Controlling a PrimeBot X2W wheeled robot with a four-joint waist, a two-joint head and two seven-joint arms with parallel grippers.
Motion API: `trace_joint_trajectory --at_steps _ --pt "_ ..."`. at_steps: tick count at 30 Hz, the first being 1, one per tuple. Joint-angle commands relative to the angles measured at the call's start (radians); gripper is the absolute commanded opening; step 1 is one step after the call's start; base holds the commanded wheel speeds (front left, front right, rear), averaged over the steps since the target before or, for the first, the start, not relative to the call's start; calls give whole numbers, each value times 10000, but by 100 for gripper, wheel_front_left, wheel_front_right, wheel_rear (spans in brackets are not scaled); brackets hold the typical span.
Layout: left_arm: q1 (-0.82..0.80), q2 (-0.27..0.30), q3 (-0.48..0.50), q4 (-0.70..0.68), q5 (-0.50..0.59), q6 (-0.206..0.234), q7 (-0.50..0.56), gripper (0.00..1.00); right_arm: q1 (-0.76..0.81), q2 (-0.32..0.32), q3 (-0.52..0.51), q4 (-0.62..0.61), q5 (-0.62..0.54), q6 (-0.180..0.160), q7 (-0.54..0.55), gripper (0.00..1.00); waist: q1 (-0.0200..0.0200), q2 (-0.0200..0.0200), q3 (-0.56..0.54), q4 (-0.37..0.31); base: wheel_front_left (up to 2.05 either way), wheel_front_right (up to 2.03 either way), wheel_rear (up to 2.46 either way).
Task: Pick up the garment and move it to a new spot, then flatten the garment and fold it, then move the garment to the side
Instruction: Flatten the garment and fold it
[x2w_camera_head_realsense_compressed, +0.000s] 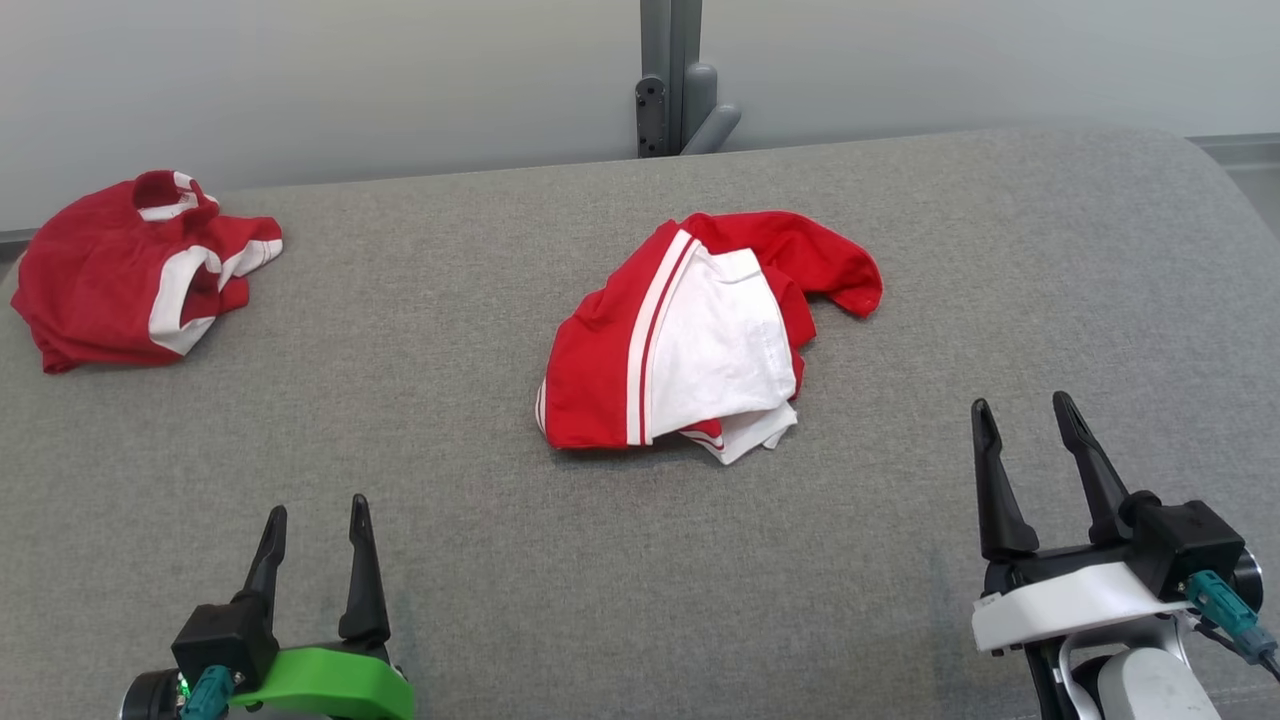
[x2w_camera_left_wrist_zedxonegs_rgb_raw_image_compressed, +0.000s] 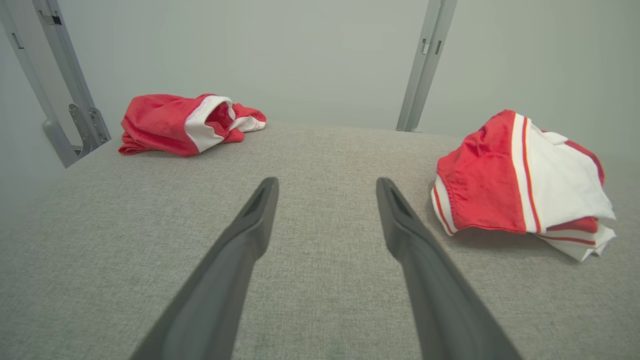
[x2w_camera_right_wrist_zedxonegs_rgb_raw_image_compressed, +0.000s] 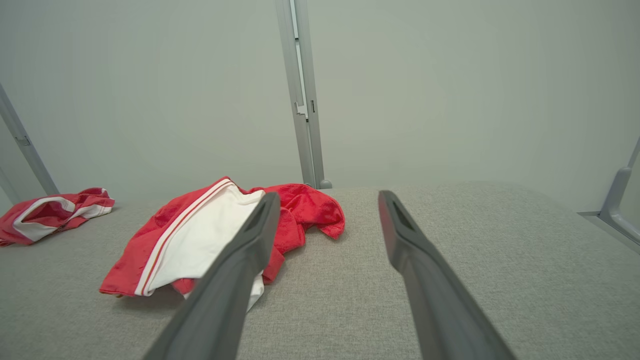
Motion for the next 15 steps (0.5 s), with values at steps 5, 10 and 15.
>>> trace_joint_trajectory --at_steps 5,10,15 --pt "-248 -18 -7 -9 165 -92 1 100 -39 -27 -51 30 56 1 -37 100 0 57 47 -18 0 0 0" --pt "-555 -25 -493 -102 316 -212 1 100 -113 -27 -91 -23 50 1 -37 100 0 57 160 -63 0 0 0" --pt "-1283 -25 -1634 275 462 -420 1 100 -258 -27 -126 -59 69 1 -37 100 0 57 403 -231 0 0 0"
